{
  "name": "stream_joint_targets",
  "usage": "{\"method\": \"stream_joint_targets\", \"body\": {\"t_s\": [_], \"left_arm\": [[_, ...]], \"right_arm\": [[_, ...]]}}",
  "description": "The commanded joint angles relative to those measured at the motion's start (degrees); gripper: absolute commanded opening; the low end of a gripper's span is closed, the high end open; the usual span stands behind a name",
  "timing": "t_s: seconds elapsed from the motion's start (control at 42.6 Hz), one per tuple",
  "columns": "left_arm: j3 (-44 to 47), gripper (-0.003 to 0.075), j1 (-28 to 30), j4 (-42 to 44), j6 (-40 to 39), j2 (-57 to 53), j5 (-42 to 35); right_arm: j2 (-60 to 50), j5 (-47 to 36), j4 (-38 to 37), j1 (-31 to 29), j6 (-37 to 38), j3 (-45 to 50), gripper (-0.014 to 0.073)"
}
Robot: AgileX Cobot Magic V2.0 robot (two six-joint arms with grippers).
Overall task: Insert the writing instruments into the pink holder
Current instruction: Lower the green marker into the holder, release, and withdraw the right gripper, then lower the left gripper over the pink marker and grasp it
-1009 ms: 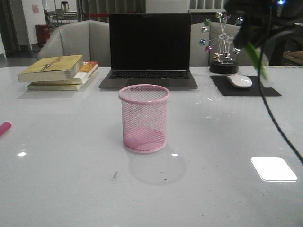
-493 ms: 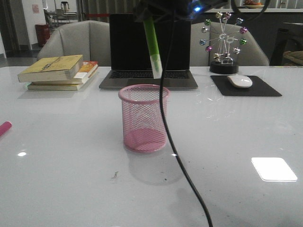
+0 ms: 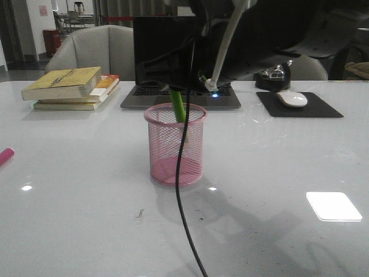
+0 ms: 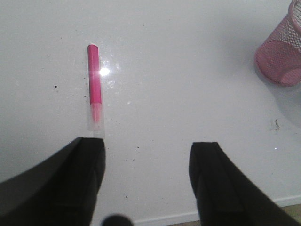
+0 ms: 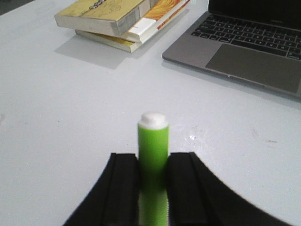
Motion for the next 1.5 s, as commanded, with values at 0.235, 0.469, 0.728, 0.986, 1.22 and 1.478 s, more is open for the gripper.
{"method": "stream_joint_targets", "body": {"t_s": [0.235,0.469,0.728,0.986,1.22,1.478], "left_arm": [[-1.64,0.0453,-0.42,0.00,-0.05,-0.11,-4.52],[-1.64,0.0453,-0.42,0.00,-0.05,-0.11,-4.55],[-1.64,0.0453,-0.42,0.00,-0.05,-0.11,-4.55],[-1.64,0.0453,-0.42,0.00,-0.05,-0.11,-4.55],[-1.64,0.0453,-0.42,0.00,-0.05,-0.11,-4.55],[-1.64,0.0453,-0.42,0.00,-0.05,-0.11,-4.65]], "right_arm": [[-5.80,-5.09,-0.41,0.01,-0.72,-1.63,0.0469],[-16.13,4.74,-1.07,-0.28,-1.02,-1.63,0.0469],[-30.54,25.40,-4.58,-0.33,-5.39,-1.58,0.0469],[-43.25,41.96,-5.39,-0.33,-5.33,3.87,0.0468],[-52.04,50.52,-6.73,-1.50,-2.61,12.74,0.0468],[-55.63,53.86,-9.75,-5.49,1.96,19.08,0.0468]]}}
